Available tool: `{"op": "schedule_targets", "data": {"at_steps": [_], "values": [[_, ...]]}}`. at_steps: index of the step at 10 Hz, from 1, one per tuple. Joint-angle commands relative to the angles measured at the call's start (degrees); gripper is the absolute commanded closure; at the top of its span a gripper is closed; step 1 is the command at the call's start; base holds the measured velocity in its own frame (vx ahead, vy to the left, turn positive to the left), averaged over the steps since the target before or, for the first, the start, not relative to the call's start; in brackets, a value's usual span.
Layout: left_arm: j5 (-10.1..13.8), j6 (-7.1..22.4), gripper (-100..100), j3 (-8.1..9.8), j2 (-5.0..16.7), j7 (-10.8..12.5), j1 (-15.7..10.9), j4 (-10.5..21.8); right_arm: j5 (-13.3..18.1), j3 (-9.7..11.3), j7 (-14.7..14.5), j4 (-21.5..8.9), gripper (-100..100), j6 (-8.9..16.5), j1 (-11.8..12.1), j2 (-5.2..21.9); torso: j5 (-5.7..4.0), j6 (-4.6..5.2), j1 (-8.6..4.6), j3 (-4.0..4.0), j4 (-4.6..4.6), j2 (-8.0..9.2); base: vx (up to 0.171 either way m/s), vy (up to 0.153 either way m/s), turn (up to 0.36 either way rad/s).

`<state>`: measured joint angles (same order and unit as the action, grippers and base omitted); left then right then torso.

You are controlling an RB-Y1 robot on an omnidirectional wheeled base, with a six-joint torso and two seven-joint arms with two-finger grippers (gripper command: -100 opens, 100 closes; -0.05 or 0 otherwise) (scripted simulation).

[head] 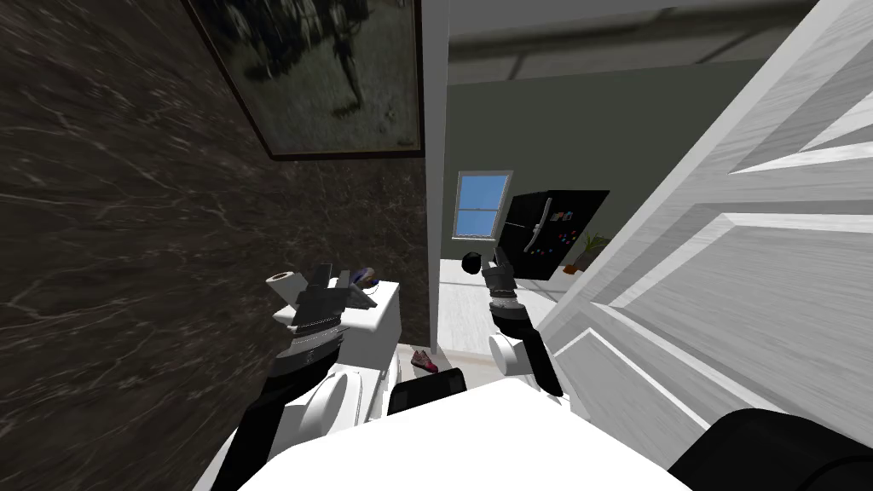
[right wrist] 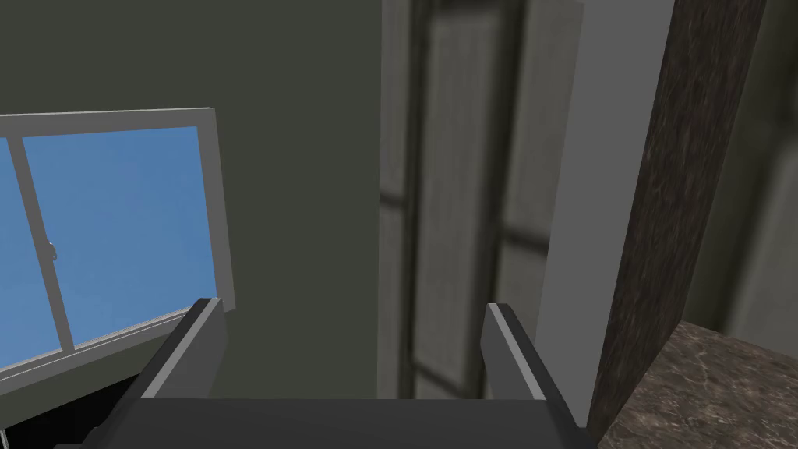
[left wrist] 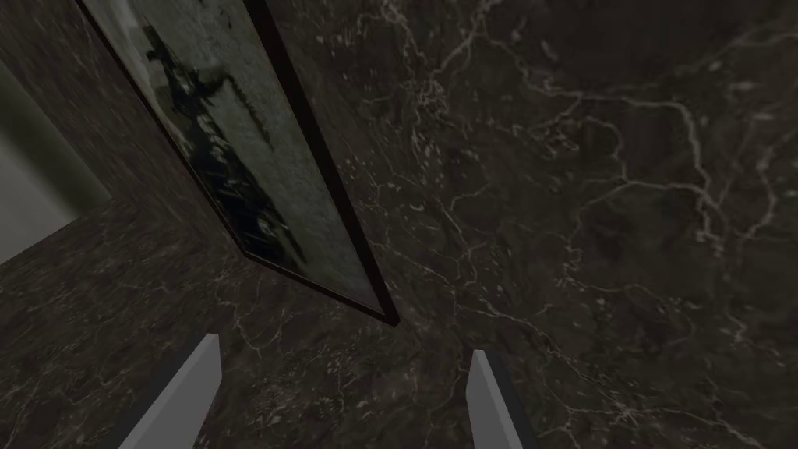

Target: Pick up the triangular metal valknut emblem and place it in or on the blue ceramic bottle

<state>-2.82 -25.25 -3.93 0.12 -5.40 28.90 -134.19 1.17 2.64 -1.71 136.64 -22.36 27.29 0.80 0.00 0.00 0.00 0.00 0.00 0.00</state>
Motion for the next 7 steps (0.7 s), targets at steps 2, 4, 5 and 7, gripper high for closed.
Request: {"op": "schedule_targets", "data": {"at_steps": [2,4,5,7], "values": [[-0.7,1.5,-100,-0.48,3.5,-0.6,-0.8,0.1,0.0,0.0,0.0,0.0,0,0.0,0.0,0.0,0.01,0.0,0.05,0.05,0.02,0.1,-0.055,0.018,0.005],[-1.6,3.8,-100,-1.13,6.7,-1.4,-1.9,0.8,0.0,0.0,0.0,0.0,0,0.0,0.0,0.0,0.02,0.0,0.09,0.21,0.08,0.37,-0.14,0.021,0.015],[-2.1,5.4,-100,-1.52,8.2,-2.0,-2.7,1.4,0.0,0.0,0.0,0.0,0,0.0,0.0,0.0,0.03,0.0,0.11,0.33,0.12,0.58,-0.176,0.044,0.026],[-2.8,7.2,-100,-1.91,9.8,-2.6,-3.7,2.2,0.0,0.0,0.0,0.0,0,0.0,0.0,0.0,0.05,0.01,0.22,0.4,0.16,0.69,-0.164,0.043,0.003]]}}
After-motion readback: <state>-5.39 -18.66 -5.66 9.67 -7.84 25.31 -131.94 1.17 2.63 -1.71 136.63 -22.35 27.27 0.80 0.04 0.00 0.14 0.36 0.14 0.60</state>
